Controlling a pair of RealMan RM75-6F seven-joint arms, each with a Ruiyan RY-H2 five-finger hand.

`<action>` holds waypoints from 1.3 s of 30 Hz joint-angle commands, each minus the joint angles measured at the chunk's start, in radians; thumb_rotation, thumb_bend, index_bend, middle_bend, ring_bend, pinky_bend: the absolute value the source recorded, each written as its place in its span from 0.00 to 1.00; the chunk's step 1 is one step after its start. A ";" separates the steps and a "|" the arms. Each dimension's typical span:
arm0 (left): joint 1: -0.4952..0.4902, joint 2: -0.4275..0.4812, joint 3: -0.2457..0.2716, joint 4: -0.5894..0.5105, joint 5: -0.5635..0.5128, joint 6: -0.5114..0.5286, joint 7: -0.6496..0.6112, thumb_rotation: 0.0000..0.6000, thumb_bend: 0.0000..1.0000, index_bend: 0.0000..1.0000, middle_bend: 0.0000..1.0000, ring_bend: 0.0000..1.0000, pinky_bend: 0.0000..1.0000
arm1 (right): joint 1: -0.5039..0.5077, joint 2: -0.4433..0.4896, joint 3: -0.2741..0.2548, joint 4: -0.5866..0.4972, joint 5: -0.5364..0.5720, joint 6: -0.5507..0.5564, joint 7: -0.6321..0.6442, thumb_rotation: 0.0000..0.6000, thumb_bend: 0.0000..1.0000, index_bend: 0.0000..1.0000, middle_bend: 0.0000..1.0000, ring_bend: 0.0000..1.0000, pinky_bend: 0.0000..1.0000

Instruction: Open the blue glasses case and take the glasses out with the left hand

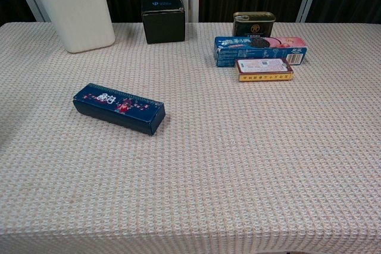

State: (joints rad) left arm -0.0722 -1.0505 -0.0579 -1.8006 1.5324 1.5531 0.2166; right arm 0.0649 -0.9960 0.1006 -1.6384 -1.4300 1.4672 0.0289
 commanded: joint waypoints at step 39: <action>-0.496 -0.144 -0.086 0.100 -0.118 -0.717 -0.143 1.00 0.32 0.05 0.01 0.00 0.02 | 0.004 0.006 0.012 0.003 0.027 -0.013 0.018 1.00 0.23 0.00 0.00 0.00 0.00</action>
State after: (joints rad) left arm -0.4967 -1.1410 -0.1200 -1.7546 1.4560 0.9134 0.1156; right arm 0.0683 -0.9898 0.1120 -1.6360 -1.4036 1.4539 0.0461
